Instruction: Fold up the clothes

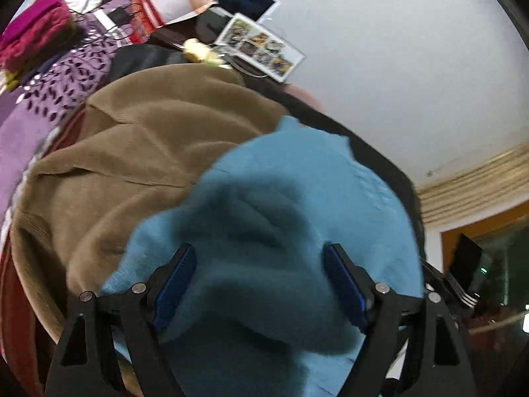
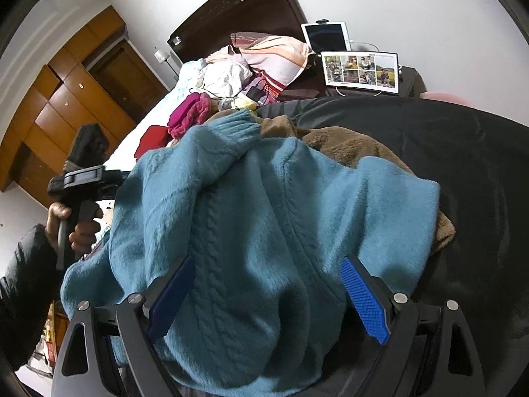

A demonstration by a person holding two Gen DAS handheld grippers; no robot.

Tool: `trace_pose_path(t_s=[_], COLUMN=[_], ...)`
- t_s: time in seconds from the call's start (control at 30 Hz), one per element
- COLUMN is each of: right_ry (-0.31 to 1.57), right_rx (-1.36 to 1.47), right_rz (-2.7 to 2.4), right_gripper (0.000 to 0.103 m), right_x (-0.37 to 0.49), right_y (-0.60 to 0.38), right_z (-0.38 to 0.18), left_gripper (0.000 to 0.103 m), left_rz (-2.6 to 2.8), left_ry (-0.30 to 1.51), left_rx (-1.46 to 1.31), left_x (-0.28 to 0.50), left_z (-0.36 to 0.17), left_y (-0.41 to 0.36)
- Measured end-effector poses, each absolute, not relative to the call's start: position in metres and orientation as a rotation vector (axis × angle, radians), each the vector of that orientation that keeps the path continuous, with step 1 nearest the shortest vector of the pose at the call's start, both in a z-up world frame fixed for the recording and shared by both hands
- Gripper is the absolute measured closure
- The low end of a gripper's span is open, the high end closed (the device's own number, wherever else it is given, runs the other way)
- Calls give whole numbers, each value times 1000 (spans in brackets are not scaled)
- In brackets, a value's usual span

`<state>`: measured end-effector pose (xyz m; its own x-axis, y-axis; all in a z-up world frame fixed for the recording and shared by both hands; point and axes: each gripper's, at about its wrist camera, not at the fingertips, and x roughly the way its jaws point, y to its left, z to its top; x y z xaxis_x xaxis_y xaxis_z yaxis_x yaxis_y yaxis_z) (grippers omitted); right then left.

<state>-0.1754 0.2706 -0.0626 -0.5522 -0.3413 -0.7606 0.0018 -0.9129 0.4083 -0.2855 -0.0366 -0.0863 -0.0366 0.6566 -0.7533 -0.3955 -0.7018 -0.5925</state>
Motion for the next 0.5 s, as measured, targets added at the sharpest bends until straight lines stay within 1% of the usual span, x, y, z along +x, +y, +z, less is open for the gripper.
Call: trace_pose_path(t_s=[0.07,0.17,0.27,0.33,0.37,0.4,0.43,0.47,0.5], right_ry=[-542,-532,-512,-467,-429,-392,-362,-345,-351], right_rx=[1370,1374,1369,1351,1339,1333,1335,1342,1349], right_rz=[-2540,-2527,-2508,-2482,-2467,-2450,-2436,-2420,-2392], right_gripper=[12,12,12,12,12,20,38,46,58], right_x=[-180,-186,-189,-190,-191,-191,-193,-194,-196], right_y=[268,264,258,249,242,235,230,225,222], right_z=[-64,-66,-66,-64,-63,-62,-63,-64,-67], left_gripper=[20,21,30,38,40,46,51,52,54], left_rz=[1807,1814,1843,1863,1873,1883,1892,1901,1916], left_ry=[-312,-254,-191,-186,-188,-198,-206,-212,-216], left_rx=[-1502,-1537,-1584,-1609,-1619,-1625,-1627,-1630,-1637], left_x=[-282,-275,-271,-272,-271,-269,-267,-265,-261], left_z=[-86,-92,-99,-102,-102,-100,-98,-97,-95], left_y=[-35,-23,-11,-10,-9,-9,-9,-8,-8])
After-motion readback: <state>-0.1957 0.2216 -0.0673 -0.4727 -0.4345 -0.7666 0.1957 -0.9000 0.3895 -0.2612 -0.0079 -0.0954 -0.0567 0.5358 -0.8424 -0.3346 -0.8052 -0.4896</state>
